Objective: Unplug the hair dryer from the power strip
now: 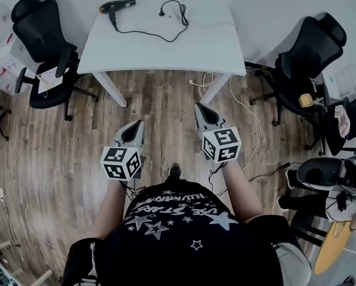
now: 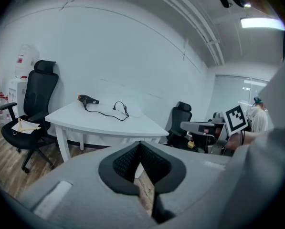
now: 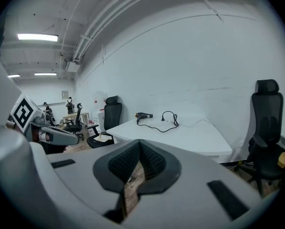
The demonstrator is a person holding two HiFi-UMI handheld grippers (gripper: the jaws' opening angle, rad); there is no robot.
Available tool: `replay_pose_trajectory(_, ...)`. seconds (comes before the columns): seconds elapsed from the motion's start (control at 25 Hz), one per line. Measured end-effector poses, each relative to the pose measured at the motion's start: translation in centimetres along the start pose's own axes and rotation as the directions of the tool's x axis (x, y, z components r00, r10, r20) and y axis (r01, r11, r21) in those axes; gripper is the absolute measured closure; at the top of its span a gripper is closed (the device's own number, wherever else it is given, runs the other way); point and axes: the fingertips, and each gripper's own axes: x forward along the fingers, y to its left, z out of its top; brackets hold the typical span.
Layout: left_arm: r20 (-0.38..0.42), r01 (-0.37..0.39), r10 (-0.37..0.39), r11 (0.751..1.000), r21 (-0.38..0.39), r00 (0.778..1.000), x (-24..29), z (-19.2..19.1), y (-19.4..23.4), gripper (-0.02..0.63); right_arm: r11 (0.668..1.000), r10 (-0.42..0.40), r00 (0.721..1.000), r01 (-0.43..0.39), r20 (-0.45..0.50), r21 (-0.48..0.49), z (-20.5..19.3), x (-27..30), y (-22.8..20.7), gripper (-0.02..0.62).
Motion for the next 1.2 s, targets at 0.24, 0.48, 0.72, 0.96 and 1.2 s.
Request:
replay_pose_trajectory(0.24,-0.001,0.004,-0.004,1.000,0.010,1.000,3.1,0.7,-1.2,0.598,1.000,0.009,1.000,-0.009,0.022,0.020,0.8,1.4,-3.0,0.586)
replay_pose_trajectory(0.48,-0.024,-0.010,0.010,1.000,0.000,1.000,3.8,1.0,0.3,0.598,0.999,0.016,1.000,-0.016,0.002,0.048,0.3,3.4,-3.3,0.586)
replay_pose_trajectory(0.72,-0.045,0.003,-0.003,1.000,-0.010,0.999,6.6,2.1,3.0,0.598,0.998,-0.013,0.999,0.014,-0.030,0.054,0.6,5.9,-4.5,0.586)
replay_pose_trajectory(0.96,-0.051,0.059,-0.060,0.998,-0.013,0.997,11.2,5.0,6.6,0.598,0.994,-0.088,0.995,0.092,-0.056,0.064,2.3,9.9,-7.1,0.586)
replay_pose_trajectory(1.2,-0.041,0.092,-0.092,0.996,-0.002,0.995,14.8,8.4,11.0,0.598,0.988,-0.115,0.993,0.117,-0.029,0.096,5.6,16.1,-7.7,0.586)
